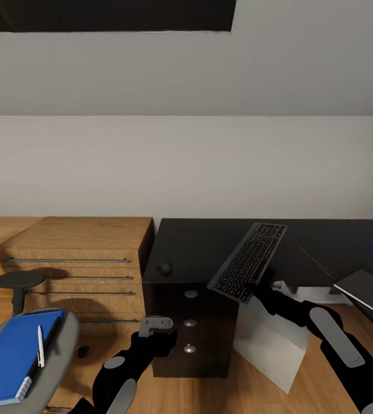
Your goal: In the bedroom, organize the workspace by keeping the computer under the desk, ensuring the monitor is on the desk, placing the keyboard on the desk next to the monitor, placing the mouse on the desk next to the keyboard, moving the folder from the swivel chair onto the desk next to the mouse, stacking the notebook on top of the folder with the pen on top of the notebook, and positioning the swivel chair next to the desk.
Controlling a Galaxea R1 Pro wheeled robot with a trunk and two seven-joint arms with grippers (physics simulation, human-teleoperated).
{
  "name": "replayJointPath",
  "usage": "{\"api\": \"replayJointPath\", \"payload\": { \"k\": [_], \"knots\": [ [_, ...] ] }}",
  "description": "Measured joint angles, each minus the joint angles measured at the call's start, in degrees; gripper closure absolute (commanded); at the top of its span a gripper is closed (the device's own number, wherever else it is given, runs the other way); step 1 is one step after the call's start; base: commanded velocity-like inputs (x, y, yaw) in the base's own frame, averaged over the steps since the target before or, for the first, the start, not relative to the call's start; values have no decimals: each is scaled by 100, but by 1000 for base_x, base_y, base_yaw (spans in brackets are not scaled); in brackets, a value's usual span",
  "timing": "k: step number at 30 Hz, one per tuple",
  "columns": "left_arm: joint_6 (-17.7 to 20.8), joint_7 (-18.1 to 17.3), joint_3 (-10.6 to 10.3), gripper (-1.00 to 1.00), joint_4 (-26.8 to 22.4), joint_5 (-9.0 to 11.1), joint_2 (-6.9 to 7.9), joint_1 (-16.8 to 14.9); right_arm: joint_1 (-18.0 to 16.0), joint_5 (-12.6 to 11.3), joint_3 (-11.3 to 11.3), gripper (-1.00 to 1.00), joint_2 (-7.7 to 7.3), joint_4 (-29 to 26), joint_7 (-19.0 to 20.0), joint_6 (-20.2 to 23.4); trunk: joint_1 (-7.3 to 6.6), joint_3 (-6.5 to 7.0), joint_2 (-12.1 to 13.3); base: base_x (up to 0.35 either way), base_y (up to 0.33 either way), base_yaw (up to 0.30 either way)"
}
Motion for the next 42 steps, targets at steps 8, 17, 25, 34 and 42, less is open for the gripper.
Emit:
{"api": "replayJointPath", "payload": {
  "k": [8, 17, 25, 34, 42],
  "knots": [
    [-5, 0, -7, -100, 33, 0, -7, -1, 1, 3, 7, 100, -10, -6, 9, 184, -3, 0, 0, -88, 0, 166],
    [-17, 0, -9, -100, 61, -3, -9, -1, 2, -69, 0, 100, -11, 14, 378, 546, -3, 0, 0, -4, 0, 38],
    [-18, 0, -9, -100, 63, -10, -9, -1, 2, -77, -2, 100, -12, 276, 1448, 887, -3, 0, 0, 0, 0, 1],
    [-18, 0, -4, -100, 58, -10, -1, -1, 2, -59, -5, 100, -12, 757, 2508, 910, -3, 0, 0, 0, 0, 0],
    [-26, 0, -3, -100, 54, -10, 0, -1, 2, -45, -5, 100, -12, 776, 2556, 910, -3, 0, 0, 0, 0, 0]
  ]
}}
